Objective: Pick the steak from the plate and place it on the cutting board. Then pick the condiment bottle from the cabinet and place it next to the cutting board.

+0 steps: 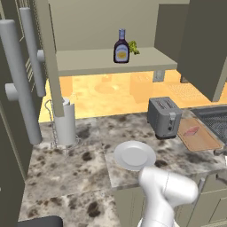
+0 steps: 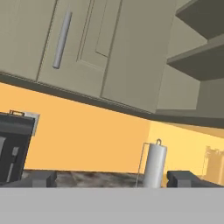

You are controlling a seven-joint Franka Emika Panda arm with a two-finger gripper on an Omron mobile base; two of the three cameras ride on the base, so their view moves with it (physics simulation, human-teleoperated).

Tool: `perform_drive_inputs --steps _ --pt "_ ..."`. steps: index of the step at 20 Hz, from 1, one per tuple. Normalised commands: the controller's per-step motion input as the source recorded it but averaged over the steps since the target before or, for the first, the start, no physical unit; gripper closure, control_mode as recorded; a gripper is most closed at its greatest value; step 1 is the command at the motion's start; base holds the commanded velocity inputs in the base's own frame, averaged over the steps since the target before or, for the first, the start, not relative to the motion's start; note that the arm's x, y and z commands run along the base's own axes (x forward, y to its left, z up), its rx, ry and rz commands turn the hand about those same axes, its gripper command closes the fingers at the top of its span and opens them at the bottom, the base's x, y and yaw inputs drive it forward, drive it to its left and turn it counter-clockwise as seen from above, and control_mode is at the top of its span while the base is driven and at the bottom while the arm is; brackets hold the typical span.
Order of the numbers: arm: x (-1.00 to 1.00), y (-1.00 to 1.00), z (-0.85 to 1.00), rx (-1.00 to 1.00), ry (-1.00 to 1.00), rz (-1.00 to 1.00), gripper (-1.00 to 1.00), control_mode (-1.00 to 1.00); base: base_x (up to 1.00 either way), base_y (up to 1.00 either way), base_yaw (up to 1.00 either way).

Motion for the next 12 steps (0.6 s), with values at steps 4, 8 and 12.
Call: perform_drive_inputs --steps 4,8,12 --pt "-0.16 0.66 0.05 0.09 0.00 -0.08 -1.00 -1.00 0.00 0.00 0.00" --pt "-0.16 0.61 0.12 0.12 0.00 -0.05 -1.00 -1.00 0.00 0.00 0.00" --pt "-0.11 0.58 0.12 0.14 0.00 -0.04 -1.00 -1.00 0.00 0.00 0.00"
